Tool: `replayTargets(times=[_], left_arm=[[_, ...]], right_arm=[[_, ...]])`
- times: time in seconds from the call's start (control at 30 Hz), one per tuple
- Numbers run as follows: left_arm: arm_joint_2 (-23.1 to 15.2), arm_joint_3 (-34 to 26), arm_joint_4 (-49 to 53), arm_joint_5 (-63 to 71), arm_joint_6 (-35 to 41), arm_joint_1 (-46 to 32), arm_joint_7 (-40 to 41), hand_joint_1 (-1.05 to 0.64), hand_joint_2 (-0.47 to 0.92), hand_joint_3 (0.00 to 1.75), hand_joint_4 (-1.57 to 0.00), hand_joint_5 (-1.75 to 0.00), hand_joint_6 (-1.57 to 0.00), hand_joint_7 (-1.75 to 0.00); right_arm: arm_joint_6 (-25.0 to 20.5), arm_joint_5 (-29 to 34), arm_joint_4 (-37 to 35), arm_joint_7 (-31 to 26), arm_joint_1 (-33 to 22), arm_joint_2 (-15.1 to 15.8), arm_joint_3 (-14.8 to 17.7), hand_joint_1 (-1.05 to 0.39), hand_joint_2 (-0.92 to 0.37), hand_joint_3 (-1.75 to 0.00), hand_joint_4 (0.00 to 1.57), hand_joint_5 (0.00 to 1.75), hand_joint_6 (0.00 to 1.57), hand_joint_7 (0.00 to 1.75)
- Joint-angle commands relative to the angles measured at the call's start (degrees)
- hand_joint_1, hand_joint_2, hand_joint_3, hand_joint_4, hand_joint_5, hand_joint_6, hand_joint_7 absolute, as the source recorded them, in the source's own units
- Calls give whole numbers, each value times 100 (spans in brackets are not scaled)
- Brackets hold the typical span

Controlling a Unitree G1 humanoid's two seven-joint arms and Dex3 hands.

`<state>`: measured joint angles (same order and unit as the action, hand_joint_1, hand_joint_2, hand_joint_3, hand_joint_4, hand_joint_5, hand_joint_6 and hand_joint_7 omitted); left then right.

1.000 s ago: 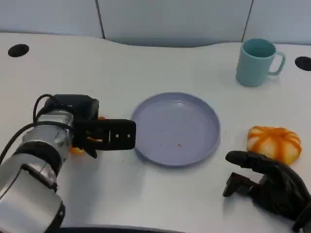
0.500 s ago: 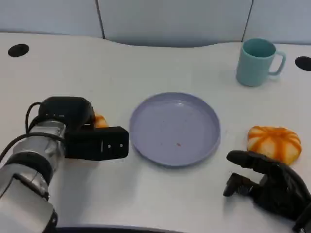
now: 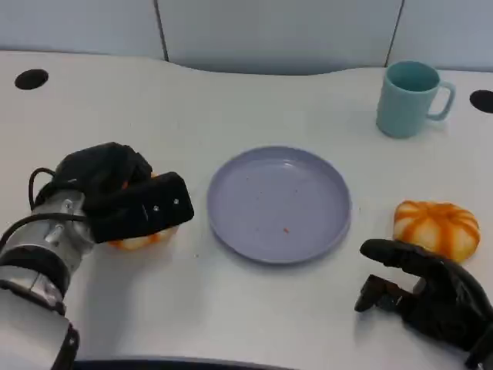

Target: Grasp the bread from the table and place it into the plate.

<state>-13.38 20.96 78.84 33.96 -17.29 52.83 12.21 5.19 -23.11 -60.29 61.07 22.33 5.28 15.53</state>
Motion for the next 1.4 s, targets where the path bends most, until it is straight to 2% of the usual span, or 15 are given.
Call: replayTargets(times=[0.03, 0.2, 0.3, 0.4, 0.5, 0.63, 1.0, 1.1, 1.13, 1.2, 1.27, 1.3, 1.33, 1.37, 1.4], left_arm=[[-126, -289, -47, -283, -209, 3, -252, -105, 36, 94, -157, -174, -157, -174], [-189, -418, -93, -362, -373, 133, -291, -105, 38, 95, -157, -174, -157, -173], [-214, -434, -102, -346, -404, 193, -275, -105, 33, 107, -157, -175, -157, -174], [-236, -432, -120, -320, -460, 277, -222, -105, 32, 103, -157, -175, -157, -175], [-248, -452, -133, -331, -546, 348, -236, -105, 37, 97, -157, -175, -157, -175], [-226, -503, -151, -378, -573, 496, -295, -105, 47, 80, -157, -175, -157, -175], [-179, -432, -188, -288, -679, 727, -217, -105, 57, 79, -157, -175, -157, -175], [-231, -231, -189, -84, -650, 703, -86, -105, 60, 81, -157, -175, -157, -175], [-302, 23, -191, 186, -632, 700, 76, -105, 61, 82, -157, -175, -157, -175], [-416, 436, -191, 622, -603, 708, 336, -105, 79, 59, -157, -175, -157, -175], [-460, 613, -179, 793, -591, 718, 456, -105, 89, 41, -157, -175, -155, -175], [-513, 796, -179, 964, -479, 784, 322, -105, 91, 40, -134, -175, -132, -175], [-562, 993, -188, 1155, -373, 843, 275, -105, 91, 39, -70, -175, -69, -175], [-594, 1166, -201, 1324, -262, 898, 228, -105, 92, 39, -29, -175, -28, -174], [-612, 1279, -217, 1429, -191, 937, 173, -105, 92, 41, -15, -175, -14, -174]], right_arm=[[-17, 140, -221, -108, -242, 51, -34, -46, -91, -1, 69, 117, 95, 27], [15, 146, -195, -127, -260, 48, -52, -46, -92, -1, 69, 119, 94, 26], [13, 155, -220, -162, -254, 39, -59, -45, -92, -1, 69, 119, 93, 26], [-24, 137, -236, -185, -239, 22, -47, -46, -90, 0, 68, 120, 94, 27], [9, 127, -261, -157, -226, 6, -37, -46, -91, 0, 68, 120, 95, 28], [59, 137, -251, -130, -208, -2, -48, -44, -92, -1, 68, 121, 94, 27], [-15, 126, -339, -169, -134, -11, -31, -46, -91, 0, 70, 117, 95, 26], [-66, 63, -462, -110, -105, -29, 42, -44, -90, 0, 71, 113, 95, 25], [23, 94, -503, -137, -109, -31, 40, -44, -90, 0, 71, 113, 95, 24], [201, 158, -555, -195, -121, -35, 21, -46, -91, 0, 69, 112, 95, 24], [294, 176, -601, -204, -118, -37, 15, -46, -91, 0, 68, 112, 95, 23], [319, 160, -696, -139, -104, -32, 37, -45, -91, -1, 68, 113, 95, 23], [352, 154, -769, -104, -95, -30, 51, -43, -92, -1, 68, 113, 93, 22], [375, 158, -800, -79, -90, -25, 49, -42, -92, -1, 69, 113, 93, 22], [371, 158, -787, -66, -84, -26, 42, -41, -92, -2, 70, 114, 93, 21]])
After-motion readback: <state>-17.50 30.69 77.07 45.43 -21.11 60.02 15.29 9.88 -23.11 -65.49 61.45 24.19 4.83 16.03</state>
